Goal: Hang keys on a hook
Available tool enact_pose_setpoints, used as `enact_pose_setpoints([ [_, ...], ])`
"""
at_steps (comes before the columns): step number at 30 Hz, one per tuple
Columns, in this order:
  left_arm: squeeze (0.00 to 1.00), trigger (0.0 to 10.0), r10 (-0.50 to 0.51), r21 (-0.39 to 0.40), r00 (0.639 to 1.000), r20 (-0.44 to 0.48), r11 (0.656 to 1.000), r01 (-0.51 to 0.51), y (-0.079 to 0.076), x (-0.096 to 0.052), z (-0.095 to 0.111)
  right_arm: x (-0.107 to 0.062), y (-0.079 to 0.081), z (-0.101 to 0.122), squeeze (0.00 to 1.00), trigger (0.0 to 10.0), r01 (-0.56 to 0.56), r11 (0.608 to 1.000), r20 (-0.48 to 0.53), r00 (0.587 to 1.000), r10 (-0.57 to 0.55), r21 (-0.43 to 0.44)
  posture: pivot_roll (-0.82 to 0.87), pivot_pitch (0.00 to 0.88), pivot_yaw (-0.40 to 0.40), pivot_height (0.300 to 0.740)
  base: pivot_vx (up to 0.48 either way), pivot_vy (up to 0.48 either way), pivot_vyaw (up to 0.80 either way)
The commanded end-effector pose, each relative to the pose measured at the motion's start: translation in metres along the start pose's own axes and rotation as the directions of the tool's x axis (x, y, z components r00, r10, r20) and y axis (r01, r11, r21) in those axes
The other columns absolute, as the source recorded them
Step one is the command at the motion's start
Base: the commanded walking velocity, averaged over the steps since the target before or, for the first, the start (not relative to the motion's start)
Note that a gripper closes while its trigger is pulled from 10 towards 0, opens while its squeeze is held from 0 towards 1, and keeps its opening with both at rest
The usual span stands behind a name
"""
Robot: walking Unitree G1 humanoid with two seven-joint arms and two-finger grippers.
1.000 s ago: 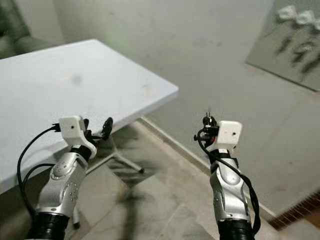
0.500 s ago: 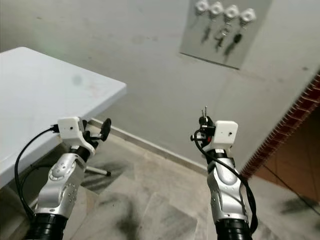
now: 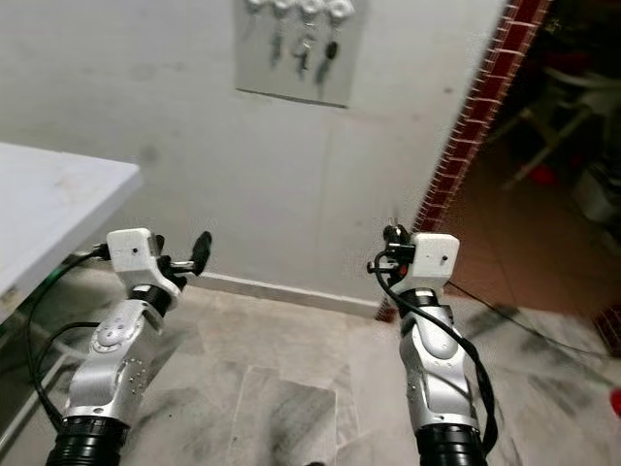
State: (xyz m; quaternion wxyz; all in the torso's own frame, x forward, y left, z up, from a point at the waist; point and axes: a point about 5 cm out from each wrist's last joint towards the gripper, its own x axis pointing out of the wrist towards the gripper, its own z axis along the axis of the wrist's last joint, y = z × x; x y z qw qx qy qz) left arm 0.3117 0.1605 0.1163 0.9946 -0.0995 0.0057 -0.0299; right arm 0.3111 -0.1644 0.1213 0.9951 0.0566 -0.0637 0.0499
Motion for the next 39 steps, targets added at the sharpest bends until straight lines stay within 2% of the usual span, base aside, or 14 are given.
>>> enact_pose_setpoints([
  [1, 0.0, 10.0, -0.025, -0.004, 1.0, -0.008, 1.0, 0.025, -0.0102, 0.0005, -0.0018, -0.0009, -0.0073, 0.0053, 0.0, 10.0, 0.021, 1.0, 0.014, 1.0, -0.021, -0.015, -0.01, 0.0, -0.057, 0.715, 0.0, 0.0, -0.77],
  [14, 0.0, 10.0, -0.015, -0.012, 1.0, -0.009, 1.0, 0.015, -0.0093, -0.0022, -0.0035, -0.0013, -0.0062, 0.0057, 0.0, 10.0, 0.024, 1.0, 0.023, 0.999, -0.024, -0.007, -0.01, 0.0, -0.063, 0.715, 0.0, 0.0, -0.68],
  [32, 0.0, 10.0, 0.02, -0.057, 0.999, -0.038, 0.998, -0.022, -0.0051, -0.0017, -0.0064, -0.0017, -0.0029, 0.0066, 0.0, 10.0, 0.012, 1.0, 0.015, 1.0, -0.012, 0.007, -0.01, 0.0, -0.062, 0.715, 0.0, 0.015, 0.0],
  [39, 0.0, 10.0, 0.03, -0.03, 0.998, -0.052, 0.999, -0.032, -0.0042, -0.0011, -0.0068, -0.0034, -0.0006, 0.0072, 0.0, 10.0, -0.005, 1.0, 0.02, 1.0, 0.004, 0.022, -0.01, 0.0, -0.063, 0.715, 0.0, 0.089, 0.0],
])
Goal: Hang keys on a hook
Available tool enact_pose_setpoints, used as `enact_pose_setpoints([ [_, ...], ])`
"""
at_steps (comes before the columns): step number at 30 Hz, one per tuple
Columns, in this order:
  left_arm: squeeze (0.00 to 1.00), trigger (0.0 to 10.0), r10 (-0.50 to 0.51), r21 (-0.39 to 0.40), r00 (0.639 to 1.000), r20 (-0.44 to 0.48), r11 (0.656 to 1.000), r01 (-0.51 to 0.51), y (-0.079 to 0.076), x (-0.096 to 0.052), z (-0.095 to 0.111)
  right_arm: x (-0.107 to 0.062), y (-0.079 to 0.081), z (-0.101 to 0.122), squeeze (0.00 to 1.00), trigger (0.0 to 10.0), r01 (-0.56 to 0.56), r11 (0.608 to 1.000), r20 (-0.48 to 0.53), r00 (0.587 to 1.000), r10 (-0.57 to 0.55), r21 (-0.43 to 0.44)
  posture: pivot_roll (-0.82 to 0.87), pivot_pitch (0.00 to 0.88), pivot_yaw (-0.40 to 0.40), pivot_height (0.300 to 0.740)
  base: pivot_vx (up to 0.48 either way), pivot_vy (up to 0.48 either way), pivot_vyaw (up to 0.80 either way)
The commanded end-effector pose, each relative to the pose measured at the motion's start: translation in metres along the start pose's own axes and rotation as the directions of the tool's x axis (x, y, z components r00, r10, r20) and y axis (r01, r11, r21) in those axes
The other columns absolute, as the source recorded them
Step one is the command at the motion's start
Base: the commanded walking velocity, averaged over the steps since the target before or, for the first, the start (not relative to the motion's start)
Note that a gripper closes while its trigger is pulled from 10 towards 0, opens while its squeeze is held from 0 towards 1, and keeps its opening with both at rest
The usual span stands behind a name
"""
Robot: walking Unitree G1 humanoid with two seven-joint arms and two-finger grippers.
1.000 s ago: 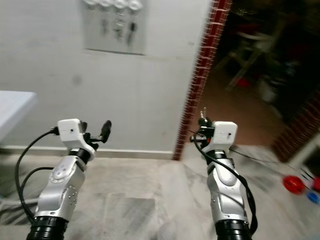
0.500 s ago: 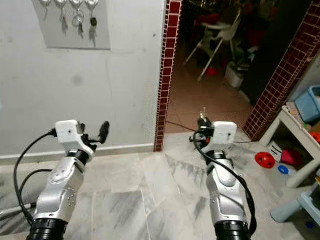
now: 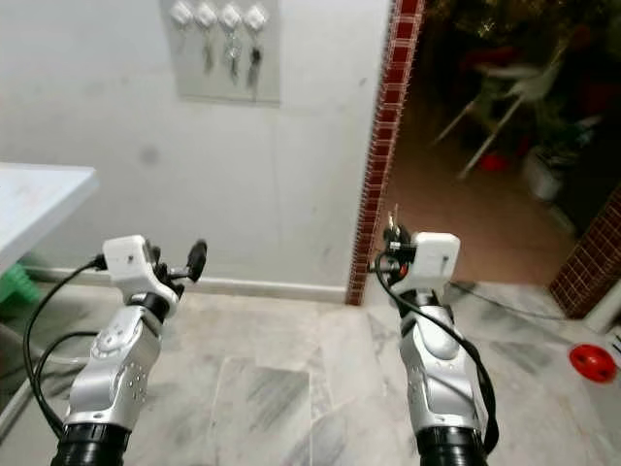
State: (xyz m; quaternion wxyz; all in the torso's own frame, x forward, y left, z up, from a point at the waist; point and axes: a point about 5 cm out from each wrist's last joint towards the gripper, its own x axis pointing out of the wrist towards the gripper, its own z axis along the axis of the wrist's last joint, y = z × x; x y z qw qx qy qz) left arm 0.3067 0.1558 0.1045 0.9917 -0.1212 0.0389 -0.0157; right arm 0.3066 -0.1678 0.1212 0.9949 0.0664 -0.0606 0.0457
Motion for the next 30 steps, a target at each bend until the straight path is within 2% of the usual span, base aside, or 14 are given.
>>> enact_pose_setpoints([
  [1, 0.0, 10.0, 0.0, 0.001, 1.0, 0.006, 1.0, 0.0, -0.0021, 0.0032, 0.0049, 0.0008, 0.0029, 0.0064, 0.0, 10.0, -0.018, 1.0, 0.024, 1.0, 0.018, 0.007, -0.01, 0.0, -0.062, 0.715, 0.0, 0.0, 0.0],
  [6, 0.0, 10.0, -0.005, -0.03, 1.0, 0.009, 1.0, 0.005, -0.0011, 0.0025, 0.0049, 0.0002, 0.0024, 0.0071, 0.0, 10.0, -0.021, 1.0, 0.025, 0.999, 0.021, 0.006, -0.01, 0.0, -0.063, 0.715, 0.0, 0.0, 0.0],
  [10, 0.0, 10.0, -0.003, -0.057, 1.0, 0.018, 0.998, 0.004, 0.0004, 0.0023, 0.007, -0.0003, 0.002, 0.0074, 0.0, 10.0, -0.025, 1.0, 0.025, 0.999, 0.024, 0.004, -0.01, 0.0, -0.064, 0.715, 0.435, 0.0, 0.0],
  [13, 0.0, 10.0, 0.018, -0.041, 1.0, 0.003, 0.999, -0.018, 0.0021, 0.0036, 0.0064, -0.0003, 0.0019, 0.0074, 0.0, 10.0, -0.027, 1.0, 0.023, 0.999, 0.027, 0.004, -0.02, 0.0, -0.064, 0.715, 0.435, 0.0, 0.0],
  [30, 0.0, 10.0, 0.013, -0.013, 1.0, 0.012, 1.0, -0.012, 0.0041, 0.006, 0.01, -0.0021, -0.0035, 0.0073, 0.0, 10.0, -0.002, 1.0, 0.004, 1.0, 0.002, 0.018, -0.02, 0.0, -0.06, 0.715, 0.0, 0.0, 0.0],
])
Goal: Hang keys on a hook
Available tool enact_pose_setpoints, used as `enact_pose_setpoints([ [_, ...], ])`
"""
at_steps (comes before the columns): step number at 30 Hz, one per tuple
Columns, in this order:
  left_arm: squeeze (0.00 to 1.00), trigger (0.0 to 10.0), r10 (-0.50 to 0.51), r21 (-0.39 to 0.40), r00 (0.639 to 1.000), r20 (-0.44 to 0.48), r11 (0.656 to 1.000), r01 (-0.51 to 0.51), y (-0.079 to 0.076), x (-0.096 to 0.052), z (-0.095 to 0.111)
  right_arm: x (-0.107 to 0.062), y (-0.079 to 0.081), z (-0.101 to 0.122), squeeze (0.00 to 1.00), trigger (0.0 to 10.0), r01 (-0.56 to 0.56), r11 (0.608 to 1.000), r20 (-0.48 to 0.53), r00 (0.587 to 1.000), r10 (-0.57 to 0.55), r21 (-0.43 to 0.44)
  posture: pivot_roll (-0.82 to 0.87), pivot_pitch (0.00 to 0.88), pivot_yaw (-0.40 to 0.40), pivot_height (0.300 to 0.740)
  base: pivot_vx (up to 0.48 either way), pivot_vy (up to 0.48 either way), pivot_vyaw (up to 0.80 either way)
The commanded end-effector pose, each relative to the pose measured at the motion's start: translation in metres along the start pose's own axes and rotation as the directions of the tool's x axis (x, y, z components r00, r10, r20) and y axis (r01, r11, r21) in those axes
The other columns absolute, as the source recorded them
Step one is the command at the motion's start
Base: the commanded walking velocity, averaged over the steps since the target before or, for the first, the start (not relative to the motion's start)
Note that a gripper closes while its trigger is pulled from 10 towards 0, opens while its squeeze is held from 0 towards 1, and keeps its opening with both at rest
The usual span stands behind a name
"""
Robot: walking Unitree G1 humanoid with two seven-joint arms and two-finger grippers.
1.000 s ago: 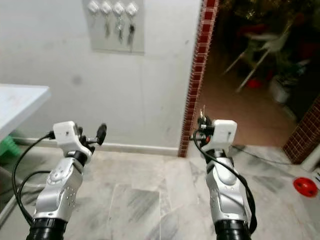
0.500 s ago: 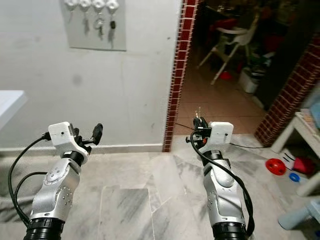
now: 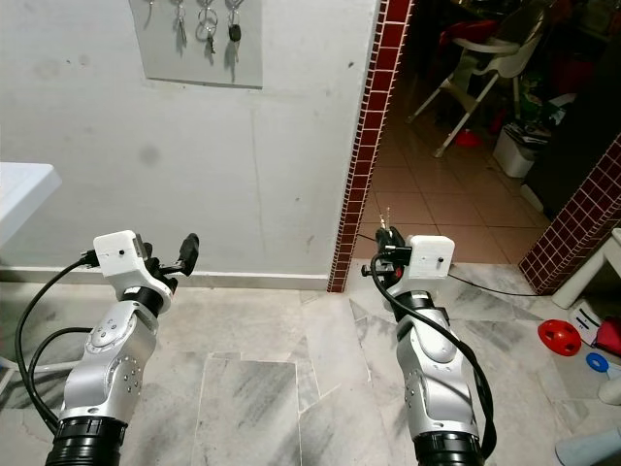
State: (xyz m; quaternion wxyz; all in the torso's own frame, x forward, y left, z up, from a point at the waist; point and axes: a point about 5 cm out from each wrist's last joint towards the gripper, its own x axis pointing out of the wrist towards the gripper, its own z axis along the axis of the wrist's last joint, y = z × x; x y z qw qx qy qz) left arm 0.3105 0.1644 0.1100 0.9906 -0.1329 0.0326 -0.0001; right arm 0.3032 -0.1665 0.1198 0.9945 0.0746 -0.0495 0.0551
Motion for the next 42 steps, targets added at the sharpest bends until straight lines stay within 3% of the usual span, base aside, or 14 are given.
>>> enact_pose_setpoints([
  [1, 0.0, 10.0, -0.016, 0.012, 1.0, -0.004, 1.0, 0.016, -0.003, 0.003, 0.002, 0.001, -0.005, 0.008, 0.0, 10.0, 0.014, 1.0, 0.027, 1.0, -0.014, -0.001, -0.02, 0.0, -0.06, 0.715, 0.0, 0.0, 0.0],
  [16, 0.0, 10.0, -0.069, 0.037, 0.997, 0.017, 0.997, 0.069, -0.003, 0.01, 0.013, 0.006, -0.017, 0.013, 0.0, 10.0, 0.09, 0.996, 0.011, 0.996, -0.09, 0.026, -0.03, 0.0, -0.034, 0.715, 0.0, 0.0, 0.0],
  [25, 0.0, 10.0, -0.088, 0.049, 0.996, 0.026, 0.995, 0.087, -0.008, 0.014, 0.017, 0.006, -0.014, 0.012, 0.0, 10.0, 0.095, 0.995, 0.029, 0.995, -0.095, 0.018, -0.03, 0.0, -0.004, 0.715, 0.0, 0.0, 0.0],
  [34, 0.0, 10.0, -0.099, -0.009, 0.995, 0.014, 0.995, 0.099, -0.006, 0.018, 0.019, 0.002, -0.015, 0.012, 0.0, 10.0, 0.104, 0.995, 0.043, 0.994, -0.104, 0.013, -0.05, 0.0, 0.01, 0.715, 0.0, 0.0, 0.0],
  [42, 0.0, 10.0, -0.097, -0.018, 0.995, 0.015, 0.995, 0.097, -0.005, 0.019, 0.02, 0.003, -0.011, 0.013, 0.0, 10.0, 0.081, 0.997, 0.048, 0.996, -0.081, 0.013, -0.04, 0.0, 0.004, 0.715, 0.0, 0.384, 0.0],
])
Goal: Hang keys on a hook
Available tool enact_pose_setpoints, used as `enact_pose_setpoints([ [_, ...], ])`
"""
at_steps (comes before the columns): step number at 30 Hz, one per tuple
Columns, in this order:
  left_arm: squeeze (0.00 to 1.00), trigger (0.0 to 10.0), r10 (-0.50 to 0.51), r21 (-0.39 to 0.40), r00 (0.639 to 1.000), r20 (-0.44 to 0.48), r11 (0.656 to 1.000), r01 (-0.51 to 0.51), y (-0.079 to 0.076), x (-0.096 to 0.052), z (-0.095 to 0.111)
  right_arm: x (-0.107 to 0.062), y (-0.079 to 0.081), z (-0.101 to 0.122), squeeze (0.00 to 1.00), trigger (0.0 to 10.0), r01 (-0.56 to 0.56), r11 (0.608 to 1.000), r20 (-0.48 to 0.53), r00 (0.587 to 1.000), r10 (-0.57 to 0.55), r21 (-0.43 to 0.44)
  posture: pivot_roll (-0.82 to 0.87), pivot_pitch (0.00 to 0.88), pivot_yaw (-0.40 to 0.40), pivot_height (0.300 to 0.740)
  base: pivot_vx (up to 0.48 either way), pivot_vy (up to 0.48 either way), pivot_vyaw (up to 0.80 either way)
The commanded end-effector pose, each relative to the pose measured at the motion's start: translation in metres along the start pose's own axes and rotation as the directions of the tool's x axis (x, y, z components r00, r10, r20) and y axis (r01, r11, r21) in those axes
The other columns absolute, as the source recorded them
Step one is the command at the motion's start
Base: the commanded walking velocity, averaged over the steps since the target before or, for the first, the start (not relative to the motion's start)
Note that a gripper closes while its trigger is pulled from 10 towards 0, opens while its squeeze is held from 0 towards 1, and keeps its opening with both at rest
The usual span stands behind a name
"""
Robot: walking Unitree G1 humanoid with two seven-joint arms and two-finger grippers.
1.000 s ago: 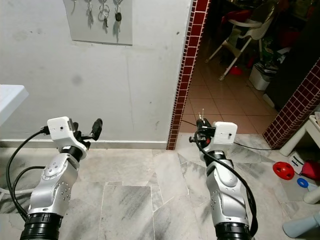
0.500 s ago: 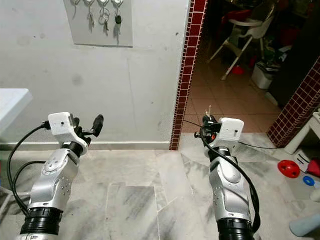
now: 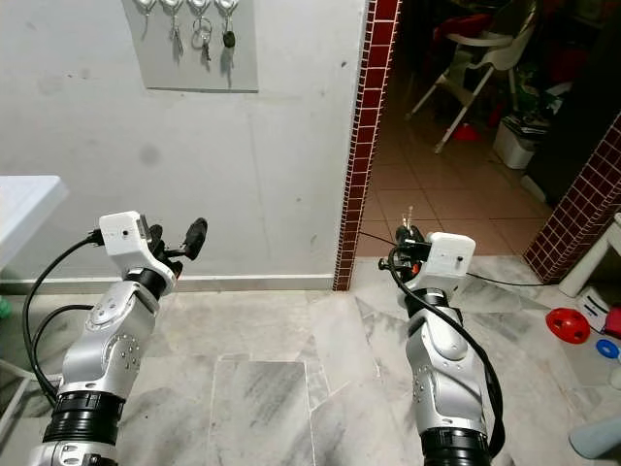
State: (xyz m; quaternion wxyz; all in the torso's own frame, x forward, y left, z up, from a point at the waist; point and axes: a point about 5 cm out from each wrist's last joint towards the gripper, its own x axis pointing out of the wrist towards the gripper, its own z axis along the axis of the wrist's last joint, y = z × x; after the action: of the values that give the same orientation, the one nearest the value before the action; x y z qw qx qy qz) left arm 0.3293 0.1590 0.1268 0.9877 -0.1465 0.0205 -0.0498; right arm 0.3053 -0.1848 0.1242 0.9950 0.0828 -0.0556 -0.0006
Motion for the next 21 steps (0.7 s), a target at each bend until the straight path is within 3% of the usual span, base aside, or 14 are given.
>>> enact_pose_setpoints([
  [1, 0.0, 10.0, 0.006, 0.004, 1.0, 0.002, 1.0, -0.006, 0.0047, 0.0004, 0.0034, 0.0021, 0.0077, 0.0059, 0.0, 10.0, -0.031, 1.0, 0.028, 0.999, 0.031, 0.001, -0.04, 0.0, 0.0, 0.715, 0.0, 0.435, 0.0],
  [21, 0.0, 10.0, 0.005, -0.004, 1.0, -0.002, 1.0, -0.005, 0.0046, -0.0006, 0.0009, 0.0017, 0.0121, 0.006, 0.0, 10.0, -0.055, 0.998, 0.03, 0.998, 0.055, 0.0, -0.04, 0.0, -0.01, 0.715, 0.0, 0.477, 0.0],
])
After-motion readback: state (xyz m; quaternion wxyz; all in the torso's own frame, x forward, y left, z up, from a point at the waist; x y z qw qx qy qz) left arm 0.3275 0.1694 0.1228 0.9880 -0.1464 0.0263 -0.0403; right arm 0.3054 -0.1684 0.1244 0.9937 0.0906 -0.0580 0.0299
